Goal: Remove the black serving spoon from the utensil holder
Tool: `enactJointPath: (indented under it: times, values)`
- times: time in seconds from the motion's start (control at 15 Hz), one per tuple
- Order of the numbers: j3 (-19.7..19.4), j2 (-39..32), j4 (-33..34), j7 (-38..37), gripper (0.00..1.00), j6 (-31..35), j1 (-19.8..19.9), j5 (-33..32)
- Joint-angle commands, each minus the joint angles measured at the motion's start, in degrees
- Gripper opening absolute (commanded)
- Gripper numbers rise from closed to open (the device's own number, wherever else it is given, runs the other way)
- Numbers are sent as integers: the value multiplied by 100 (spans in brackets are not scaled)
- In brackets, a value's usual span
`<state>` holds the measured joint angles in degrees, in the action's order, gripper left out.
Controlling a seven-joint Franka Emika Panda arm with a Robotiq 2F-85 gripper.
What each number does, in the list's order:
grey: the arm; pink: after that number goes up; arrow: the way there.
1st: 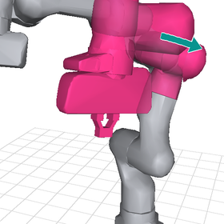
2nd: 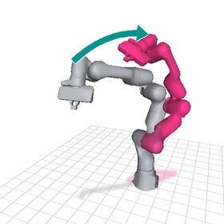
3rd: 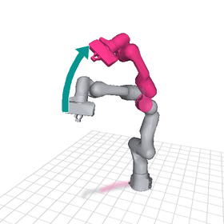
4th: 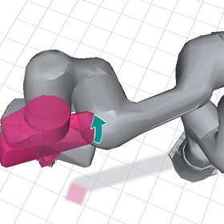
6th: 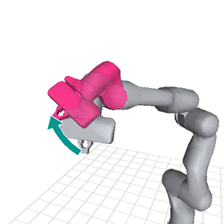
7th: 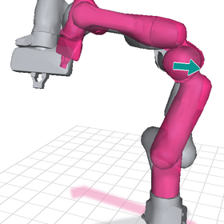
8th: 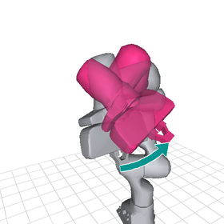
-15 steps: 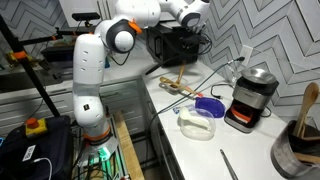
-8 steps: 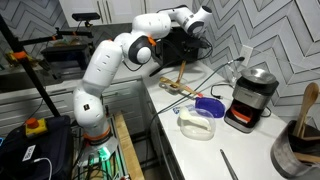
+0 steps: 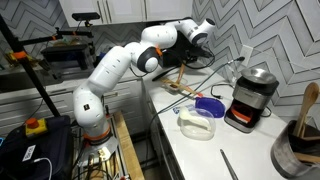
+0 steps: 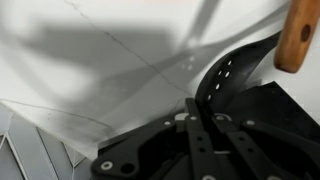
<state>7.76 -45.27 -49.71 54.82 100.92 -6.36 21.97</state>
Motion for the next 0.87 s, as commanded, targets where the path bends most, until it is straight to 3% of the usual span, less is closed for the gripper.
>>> enactJointPath:
  times: [0.0,0.2,0.6,0.73,0.8]
  values:
    - [-24,-413,583,-261,33,-301,-50,-57]
    - [50,-396,847,-201,54,-218,-94,-21]
    - [279,788,849,615,98,14,-313,-159]
    - [125,1279,715,348,100,501,-347,-267]
    - [264,808,1057,353,96,237,-343,-141]
